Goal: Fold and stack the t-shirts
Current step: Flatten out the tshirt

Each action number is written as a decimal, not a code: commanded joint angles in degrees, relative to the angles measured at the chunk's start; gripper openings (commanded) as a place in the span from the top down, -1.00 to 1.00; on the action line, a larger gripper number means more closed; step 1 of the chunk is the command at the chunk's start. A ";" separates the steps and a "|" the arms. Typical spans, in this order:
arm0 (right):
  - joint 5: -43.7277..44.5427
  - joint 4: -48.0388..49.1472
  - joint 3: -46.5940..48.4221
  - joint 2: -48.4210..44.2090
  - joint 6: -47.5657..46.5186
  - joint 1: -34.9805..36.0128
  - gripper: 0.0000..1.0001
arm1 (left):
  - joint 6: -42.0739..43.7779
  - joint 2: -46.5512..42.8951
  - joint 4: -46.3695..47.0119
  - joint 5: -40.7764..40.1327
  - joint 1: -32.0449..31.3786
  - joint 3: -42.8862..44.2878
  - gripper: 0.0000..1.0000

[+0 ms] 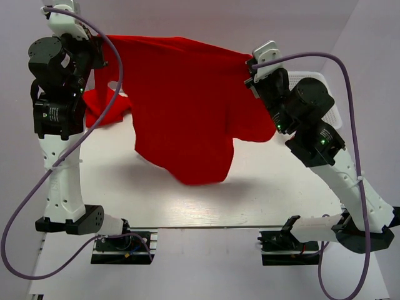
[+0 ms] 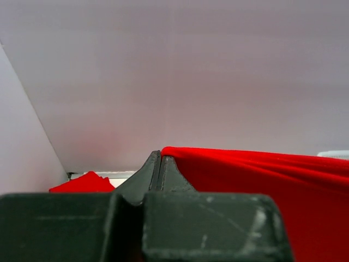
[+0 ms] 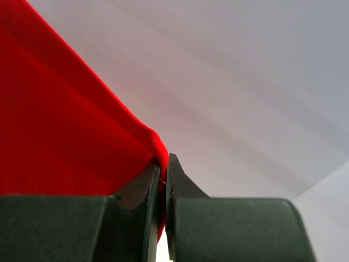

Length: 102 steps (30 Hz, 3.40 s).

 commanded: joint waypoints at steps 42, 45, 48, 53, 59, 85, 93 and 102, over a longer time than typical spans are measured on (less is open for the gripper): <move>-30.46 -6.54 -59.56 -31.38 54.31 1.45 1.00 | -0.43 38.75 14.40 30.16 -9.30 5.48 1.00; -28.52 -9.62 -66.13 -34.10 58.44 1.37 1.00 | 1.95 43.60 13.88 29.64 -14.06 5.48 1.00; -21.08 -15.83 -70.45 -34.99 61.70 1.28 1.00 | 2.48 48.88 16.24 29.64 -18.98 2.95 1.00; -13.93 -20.09 -72.14 -35.34 68.82 1.19 0.60 | 1.87 57.06 18.01 31.48 -21.19 3.45 0.95; -9.54 -15.26 -61.61 -27.73 62.60 0.93 -0.79 | 3.18 53.48 15.02 26.23 -21.99 4.88 -0.91; -29.92 0.22 -10.97 34.60 36.40 -25.61 -0.76 | -24.14 -17.63 11.06 7.40 1.04 -82.21 -1.00; -34.49 3.21 -13.61 38.75 37.88 -27.55 -0.76 | -27.23 -19.58 17.03 4.23 4.64 -91.37 -0.94; -37.39 5.14 -16.24 40.24 38.15 -30.53 -0.73 | -27.75 -13.34 27.23 5.73 6.49 -93.57 -0.74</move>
